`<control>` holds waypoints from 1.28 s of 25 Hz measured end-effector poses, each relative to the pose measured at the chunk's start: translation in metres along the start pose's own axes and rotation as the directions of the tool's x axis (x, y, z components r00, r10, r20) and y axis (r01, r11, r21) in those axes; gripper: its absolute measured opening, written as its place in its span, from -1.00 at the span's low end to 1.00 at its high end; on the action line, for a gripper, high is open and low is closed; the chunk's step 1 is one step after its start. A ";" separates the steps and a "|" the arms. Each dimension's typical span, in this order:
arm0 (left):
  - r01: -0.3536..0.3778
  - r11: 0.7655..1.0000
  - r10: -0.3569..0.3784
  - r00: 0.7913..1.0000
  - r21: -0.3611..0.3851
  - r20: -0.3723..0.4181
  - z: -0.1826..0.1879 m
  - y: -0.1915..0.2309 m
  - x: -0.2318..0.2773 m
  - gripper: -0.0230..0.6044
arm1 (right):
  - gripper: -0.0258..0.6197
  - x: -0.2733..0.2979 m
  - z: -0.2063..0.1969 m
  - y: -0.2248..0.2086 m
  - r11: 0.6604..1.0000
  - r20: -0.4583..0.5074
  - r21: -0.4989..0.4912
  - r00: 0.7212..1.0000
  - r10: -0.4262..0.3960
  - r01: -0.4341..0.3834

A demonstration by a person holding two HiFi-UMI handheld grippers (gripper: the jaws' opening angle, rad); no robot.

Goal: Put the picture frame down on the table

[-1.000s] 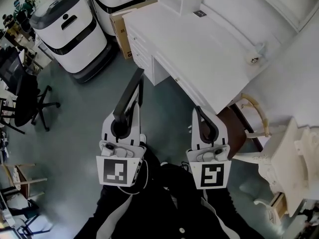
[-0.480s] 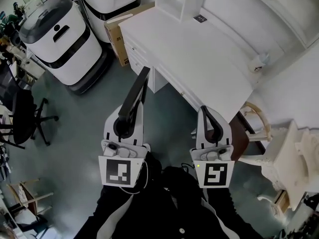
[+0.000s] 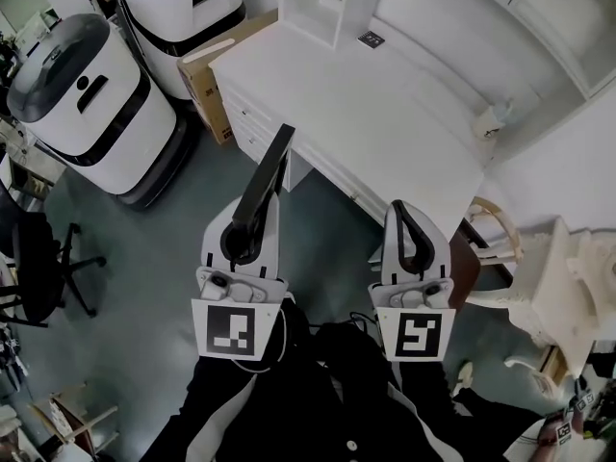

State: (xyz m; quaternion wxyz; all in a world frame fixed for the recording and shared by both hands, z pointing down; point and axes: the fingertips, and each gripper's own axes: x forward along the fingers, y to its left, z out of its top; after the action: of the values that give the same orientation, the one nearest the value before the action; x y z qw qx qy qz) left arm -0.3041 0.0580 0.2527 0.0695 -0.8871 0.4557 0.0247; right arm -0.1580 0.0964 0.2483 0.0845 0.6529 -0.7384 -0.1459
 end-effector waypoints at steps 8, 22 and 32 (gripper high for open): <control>0.092 0.996 -0.092 0.995 -0.017 0.028 -0.006 0.017 0.018 -0.88 | -0.92 0.016 -0.007 0.006 0.996 -0.038 -0.016 0.996 -0.084 0.083; 0.141 0.990 -0.141 0.990 -0.024 0.009 -0.021 0.028 0.035 -0.88 | -0.92 0.028 -0.023 0.001 0.993 -0.096 -0.018 0.988 -0.121 0.120; 0.166 0.986 -0.166 0.986 -0.001 0.013 -0.023 0.024 0.083 -0.88 | -0.92 0.061 -0.033 -0.027 0.992 -0.096 -0.030 0.987 -0.129 0.126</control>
State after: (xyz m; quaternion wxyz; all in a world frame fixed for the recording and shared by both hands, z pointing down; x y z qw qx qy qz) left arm -0.2754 -0.0256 0.2642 0.0733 -0.9218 0.3798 0.0253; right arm -0.1300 0.0292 0.2667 0.1188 0.7041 -0.6883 -0.1278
